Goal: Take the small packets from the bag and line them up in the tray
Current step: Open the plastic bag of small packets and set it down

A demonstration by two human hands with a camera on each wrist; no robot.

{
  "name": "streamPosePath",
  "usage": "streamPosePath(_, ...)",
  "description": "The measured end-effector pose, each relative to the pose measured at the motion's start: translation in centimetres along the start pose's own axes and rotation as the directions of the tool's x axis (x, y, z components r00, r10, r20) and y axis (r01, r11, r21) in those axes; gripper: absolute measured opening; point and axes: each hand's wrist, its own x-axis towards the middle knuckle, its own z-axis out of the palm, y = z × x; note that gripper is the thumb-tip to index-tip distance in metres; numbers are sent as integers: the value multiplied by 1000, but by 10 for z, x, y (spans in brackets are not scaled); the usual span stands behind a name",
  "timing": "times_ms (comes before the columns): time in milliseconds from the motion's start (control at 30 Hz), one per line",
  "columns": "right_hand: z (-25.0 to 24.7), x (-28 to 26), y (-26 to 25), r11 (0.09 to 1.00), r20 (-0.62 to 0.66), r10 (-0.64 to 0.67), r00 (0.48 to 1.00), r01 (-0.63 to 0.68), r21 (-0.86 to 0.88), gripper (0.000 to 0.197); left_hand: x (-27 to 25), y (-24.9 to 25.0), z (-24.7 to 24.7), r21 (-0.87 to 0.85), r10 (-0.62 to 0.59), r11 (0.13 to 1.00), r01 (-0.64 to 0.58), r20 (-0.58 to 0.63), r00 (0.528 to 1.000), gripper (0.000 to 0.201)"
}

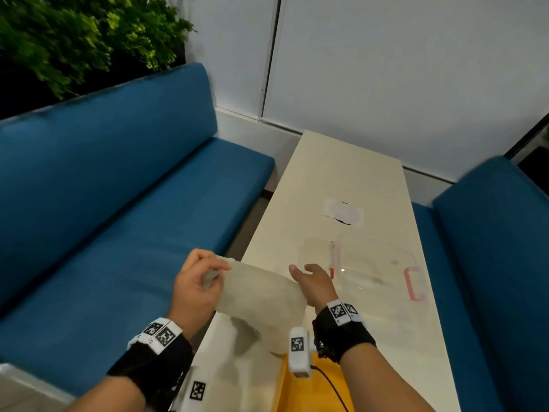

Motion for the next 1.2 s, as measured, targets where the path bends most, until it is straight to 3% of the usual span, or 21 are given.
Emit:
streamPosePath(100,3,-4,-10,995,-19,-71,997,72,72,32,11,7,-8,53,-117,991,125,-126,985,50)
streamPosePath(167,-1,-15,-22,970,-31,-198,980,201,139,22,19,8,-16,104,-195,972,210,-145,970,59)
streamPosePath(267,-11,-29,-38,917,-39,-363,931,365,161,21,27,3,-32,207,-360,912,354,-9,933,55)
streamPosePath(333,-18,-35,-43,908,-1,-398,917,394,142,16,30,-2,-43,336,-465,852,401,132,876,46)
streamPosePath(400,-21,-40,-43,913,62,-407,911,407,16,10,32,-7,-52,404,-544,809,428,237,805,41)
streamPosePath(467,-18,-48,-41,873,133,-411,902,431,-228,27,31,-8,-59,520,-611,756,397,345,712,41)
streamPosePath(533,-9,-58,-38,800,276,-366,889,451,-395,50,30,-8,-64,670,-659,688,278,418,625,36)
streamPosePath(667,25,-76,-24,645,520,-220,825,523,-557,87,21,-9,-69,780,-716,608,147,459,526,21)
streamPosePath(767,50,-89,-16,483,582,-218,783,605,-633,85,12,-12,-76,754,-688,637,160,463,558,11)
streamPosePath(833,64,-93,-13,395,594,-274,756,652,-647,45,9,-11,-83,713,-656,678,180,475,586,8)
streamPosePath(900,70,-92,-15,396,563,-345,751,660,-638,15,8,-10,-93,659,-631,728,190,536,561,15)
streamPosePath(967,63,-90,-26,454,499,-409,764,645,-615,15,8,-10,-101,654,-634,733,186,558,536,15)
streamPosePath(1000,56,-89,-34,471,469,-452,759,650,-597,15,9,-10,-103,654,-626,733,187,539,564,12)
streamPosePath(1133,19,-85,-76,453,375,-589,716,677,-580,12,26,4,-93,498,-443,840,218,395,805,18)
streamPosePath(1200,1,-81,-94,437,305,-636,709,656,-615,14,37,23,-79,354,-299,921,160,383,874,13)
